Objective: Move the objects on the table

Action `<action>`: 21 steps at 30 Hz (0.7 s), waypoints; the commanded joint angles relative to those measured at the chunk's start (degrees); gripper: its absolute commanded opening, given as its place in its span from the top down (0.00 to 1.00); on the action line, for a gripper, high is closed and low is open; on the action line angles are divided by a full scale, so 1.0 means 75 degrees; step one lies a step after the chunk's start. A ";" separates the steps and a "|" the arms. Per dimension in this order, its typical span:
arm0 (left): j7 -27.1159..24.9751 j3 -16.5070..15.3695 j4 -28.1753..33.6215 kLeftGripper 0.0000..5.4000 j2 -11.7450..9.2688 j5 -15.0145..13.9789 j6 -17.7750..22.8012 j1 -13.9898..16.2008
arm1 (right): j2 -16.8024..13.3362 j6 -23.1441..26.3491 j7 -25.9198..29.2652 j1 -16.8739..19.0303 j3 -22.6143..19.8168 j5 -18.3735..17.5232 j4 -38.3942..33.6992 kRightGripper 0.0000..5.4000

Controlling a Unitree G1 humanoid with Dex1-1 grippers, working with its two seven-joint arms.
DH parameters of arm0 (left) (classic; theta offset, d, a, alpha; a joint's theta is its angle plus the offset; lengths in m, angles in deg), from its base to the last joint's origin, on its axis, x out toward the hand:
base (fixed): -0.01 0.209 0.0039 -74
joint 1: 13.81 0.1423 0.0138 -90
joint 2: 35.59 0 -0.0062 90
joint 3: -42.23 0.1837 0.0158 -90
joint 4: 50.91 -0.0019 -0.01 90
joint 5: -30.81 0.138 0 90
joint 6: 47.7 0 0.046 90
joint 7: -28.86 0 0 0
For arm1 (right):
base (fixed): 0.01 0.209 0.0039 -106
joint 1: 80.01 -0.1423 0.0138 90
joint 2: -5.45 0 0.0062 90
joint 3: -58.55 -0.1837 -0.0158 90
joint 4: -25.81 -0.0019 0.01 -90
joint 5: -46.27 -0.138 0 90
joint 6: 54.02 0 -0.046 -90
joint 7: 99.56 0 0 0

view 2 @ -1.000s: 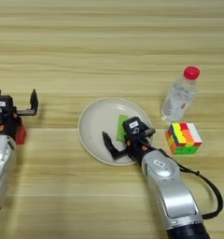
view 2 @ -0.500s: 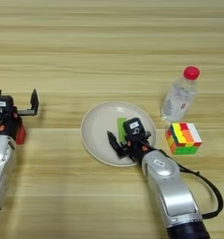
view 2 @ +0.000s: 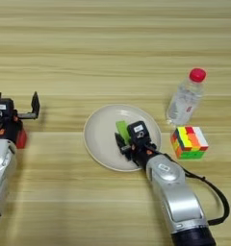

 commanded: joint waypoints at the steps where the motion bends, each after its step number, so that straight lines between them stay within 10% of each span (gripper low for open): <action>1: 0.0037 -0.0008 0.0059 0.00 -0.0023 0.0077 0.0118 0.0036 | 0.0014 0.0091 -0.0063 0.0012 -0.0037 0.0047 0.0187 0.73; 21: 0.0033 -0.0126 -0.0065 0.00 -0.0091 0.0051 0.0100 -0.0070 | 0.0794 -0.0050 -0.0261 -0.0075 0.0395 -0.0118 -0.1628 0.74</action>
